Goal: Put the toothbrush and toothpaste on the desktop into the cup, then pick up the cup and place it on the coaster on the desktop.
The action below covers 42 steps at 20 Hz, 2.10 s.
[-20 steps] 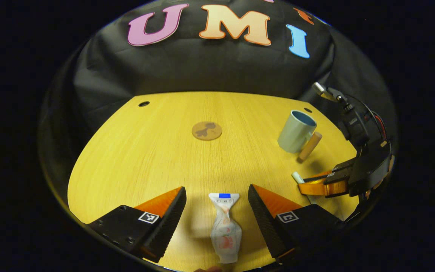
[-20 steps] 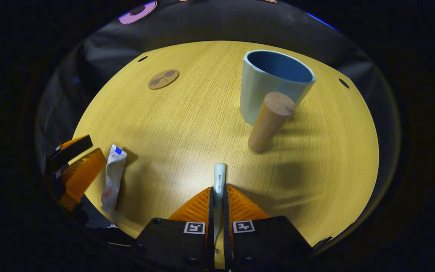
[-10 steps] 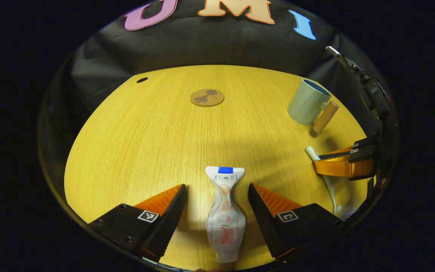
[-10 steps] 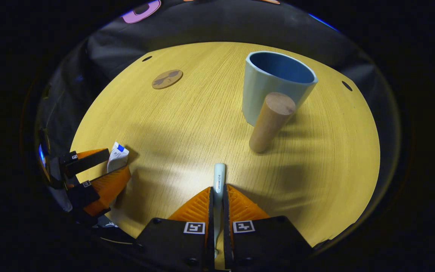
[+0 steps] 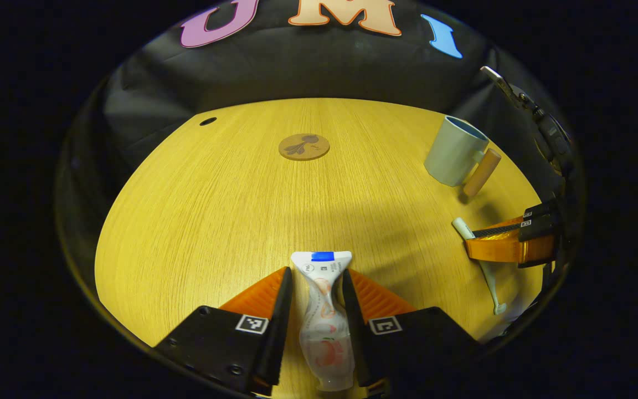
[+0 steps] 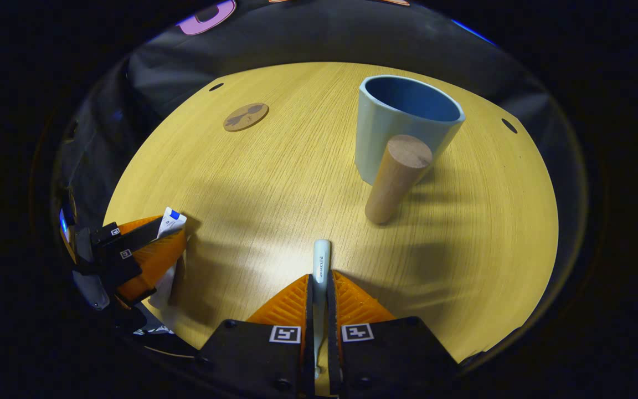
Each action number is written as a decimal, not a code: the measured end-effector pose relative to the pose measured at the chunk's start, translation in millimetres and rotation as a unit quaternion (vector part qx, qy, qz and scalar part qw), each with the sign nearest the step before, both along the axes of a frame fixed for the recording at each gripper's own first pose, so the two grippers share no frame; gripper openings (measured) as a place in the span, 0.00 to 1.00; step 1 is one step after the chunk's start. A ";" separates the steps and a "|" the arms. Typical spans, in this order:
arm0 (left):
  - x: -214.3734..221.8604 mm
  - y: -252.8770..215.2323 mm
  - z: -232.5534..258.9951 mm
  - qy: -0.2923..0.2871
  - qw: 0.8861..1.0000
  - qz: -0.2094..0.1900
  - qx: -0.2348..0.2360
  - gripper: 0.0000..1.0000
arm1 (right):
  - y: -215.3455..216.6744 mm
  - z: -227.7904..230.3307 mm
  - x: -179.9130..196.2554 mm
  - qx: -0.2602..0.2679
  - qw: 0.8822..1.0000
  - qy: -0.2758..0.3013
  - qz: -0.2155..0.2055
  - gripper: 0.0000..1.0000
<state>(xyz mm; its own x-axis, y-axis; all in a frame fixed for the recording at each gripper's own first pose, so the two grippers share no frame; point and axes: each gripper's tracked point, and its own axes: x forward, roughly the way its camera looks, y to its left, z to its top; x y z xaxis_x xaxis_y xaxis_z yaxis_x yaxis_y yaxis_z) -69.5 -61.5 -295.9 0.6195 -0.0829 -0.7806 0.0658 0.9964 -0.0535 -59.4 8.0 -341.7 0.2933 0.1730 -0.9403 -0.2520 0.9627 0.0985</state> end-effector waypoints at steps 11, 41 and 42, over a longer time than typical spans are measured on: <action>4.8 4.3 1.1 -0.015 1.000 0.020 -0.018 0.05 | -8.4 5.6 -7.2 -0.007 1.000 -0.014 0.005 0.12; 45.0 -10.2 132.6 -0.129 0.989 0.008 -0.073 0.00 | -13.0 120.1 88.0 0.149 0.953 -0.264 -0.016 0.12; 46.5 -10.0 136.9 -0.132 0.989 0.008 -0.072 0.00 | -14.6 125.8 96.3 0.150 0.950 -0.272 -0.017 0.12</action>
